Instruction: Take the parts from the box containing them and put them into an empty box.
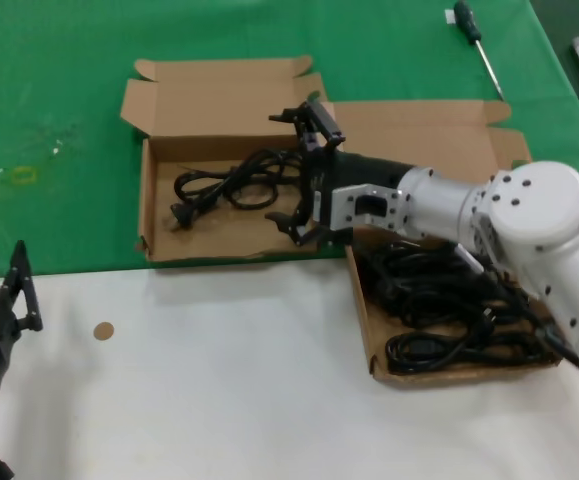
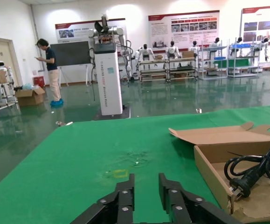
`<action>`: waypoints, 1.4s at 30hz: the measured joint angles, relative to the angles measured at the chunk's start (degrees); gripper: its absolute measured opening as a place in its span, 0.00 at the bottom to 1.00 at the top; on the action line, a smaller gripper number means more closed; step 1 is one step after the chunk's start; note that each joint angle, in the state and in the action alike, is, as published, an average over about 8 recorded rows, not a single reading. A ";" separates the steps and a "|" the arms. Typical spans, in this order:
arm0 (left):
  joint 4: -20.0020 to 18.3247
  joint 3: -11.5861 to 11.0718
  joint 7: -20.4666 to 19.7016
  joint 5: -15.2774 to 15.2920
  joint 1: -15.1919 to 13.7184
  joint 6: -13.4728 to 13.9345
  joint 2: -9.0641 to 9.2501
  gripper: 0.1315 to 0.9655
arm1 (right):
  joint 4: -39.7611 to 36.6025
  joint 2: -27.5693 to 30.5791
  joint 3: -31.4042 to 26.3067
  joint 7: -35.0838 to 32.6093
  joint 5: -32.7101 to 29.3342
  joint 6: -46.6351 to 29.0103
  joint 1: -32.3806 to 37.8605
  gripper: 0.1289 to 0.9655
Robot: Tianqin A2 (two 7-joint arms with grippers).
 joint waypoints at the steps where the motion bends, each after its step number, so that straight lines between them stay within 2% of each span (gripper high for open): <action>1: 0.00 0.00 0.00 0.00 0.00 0.00 0.00 0.11 | 0.51 0.03 0.27 0.57 0.19 0.44 -0.61 0.96; 8: 0.00 0.00 0.00 0.00 0.00 0.00 0.00 0.24 | 4.48 0.30 2.38 4.98 1.66 3.87 -5.35 1.00; 12: 0.00 0.00 0.00 0.00 0.00 0.00 0.00 0.24 | 6.83 0.45 3.62 7.58 2.53 5.90 -8.14 1.00; 20: 0.00 0.00 0.00 0.00 0.00 0.00 0.00 0.47 | 11.50 0.76 6.10 12.77 4.26 9.94 -13.72 1.00; 21: 0.00 0.00 0.00 -0.01 0.00 0.00 0.00 0.47 | 12.10 0.80 6.42 13.43 4.48 10.46 -14.43 1.00; 29: 0.00 0.00 0.00 -0.01 0.00 0.00 0.00 0.73 | 16.77 1.11 8.90 18.62 6.21 14.50 -20.03 1.00; 33: 0.00 0.00 0.00 -0.01 0.00 0.00 0.00 0.73 | 19.12 1.27 10.14 21.23 7.08 16.53 -22.81 1.00; 42: 0.00 0.00 0.01 -0.01 0.00 0.00 0.00 0.90 | 24.39 1.62 12.94 27.08 9.03 21.09 -29.13 1.00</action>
